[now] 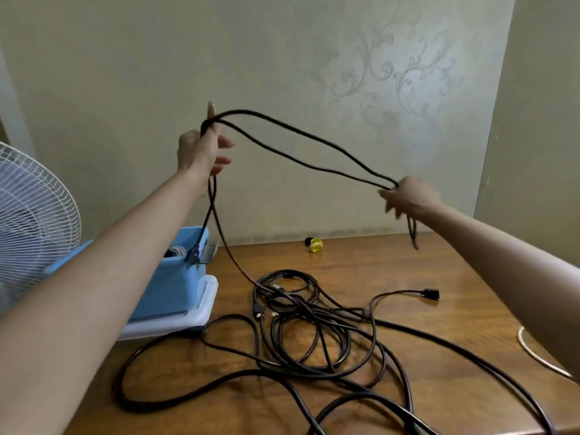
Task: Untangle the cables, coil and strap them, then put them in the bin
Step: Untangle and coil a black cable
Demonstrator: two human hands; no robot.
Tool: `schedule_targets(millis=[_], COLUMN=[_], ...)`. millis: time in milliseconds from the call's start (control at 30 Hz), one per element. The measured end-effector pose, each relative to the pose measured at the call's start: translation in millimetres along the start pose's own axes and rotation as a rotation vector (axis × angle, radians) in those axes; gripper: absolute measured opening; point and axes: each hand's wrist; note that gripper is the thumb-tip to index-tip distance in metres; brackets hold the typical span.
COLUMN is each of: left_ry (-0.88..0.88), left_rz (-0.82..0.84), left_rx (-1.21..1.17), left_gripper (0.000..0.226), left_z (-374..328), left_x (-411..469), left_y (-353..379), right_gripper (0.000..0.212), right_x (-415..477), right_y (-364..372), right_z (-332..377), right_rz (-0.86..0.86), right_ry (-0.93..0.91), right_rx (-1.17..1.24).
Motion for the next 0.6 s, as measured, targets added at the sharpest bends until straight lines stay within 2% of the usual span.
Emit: schedule_targets(millis=[67, 133, 167, 200, 267, 367, 433, 467, 500, 600], left_ry=[-0.098, -0.213, -0.243, -0.246, -0.224, -0.230, -0.232, -0.210, -0.164, -0.009], left_rz=[0.092, 0.276, 0.359, 0.411, 0.412, 0.388, 0.395, 0.379, 0.351, 0.186], left_rx=[0.187, 0.225, 0.170, 0.063, -0.273, -0.687, -0.865, -0.909, -0.916, -0.697], left_gripper=[0.077, 0.087, 0.085, 0.081, 0.067, 0.050, 0.046, 0.045, 0.045, 0.047], left_z=[11.7, 16.5, 16.0, 13.9, 6.0, -14.9, -26.3, -30.4, -33.5, -40.7], left_x=[-1.3, -9.6, -15.6, -21.3, -30.2, -38.8, -37.7, -34.3, -29.3, -14.3], left_y=[-0.6, 10.2, 19.4, 29.5, 51.0, 65.3, 62.6, 58.2, 51.3, 26.0], right_gripper=[0.058, 0.055, 0.047, 0.038, 0.020, 0.025, 0.015, 0.008, 0.011, 0.015], right_x=[-2.7, -12.9, -20.7, -32.3, -61.2, -100.5, -115.6, -120.3, -121.3, -110.8], right_y=[-3.1, -2.7, -0.8, 2.5, 15.1, 40.7, 53.1, 56.1, 59.6, 61.3], right_z=[-5.8, 2.6, 12.8, 26.7, 58.2, 91.9, 99.4, 99.8, 99.1, 88.5], right_rz=[0.349, 0.628, 0.687, 0.714, 0.751, 0.895, 0.938, 0.914, 0.869, 0.693], right_ry=[0.066, -0.026, -0.122, -0.228, -0.395, -0.515, -0.550, -0.556, -0.547, -0.405], right_rx=[0.165, 0.455, 0.557, 0.625, 0.708, 0.712, 0.634, 0.593, 0.558, 0.457])
Point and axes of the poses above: each hand's wrist, its own x-axis towards the middle knuckle, its own y-axis out of the palm, z = x × y, and after that the axes turned 5 degrees about y, right-handed
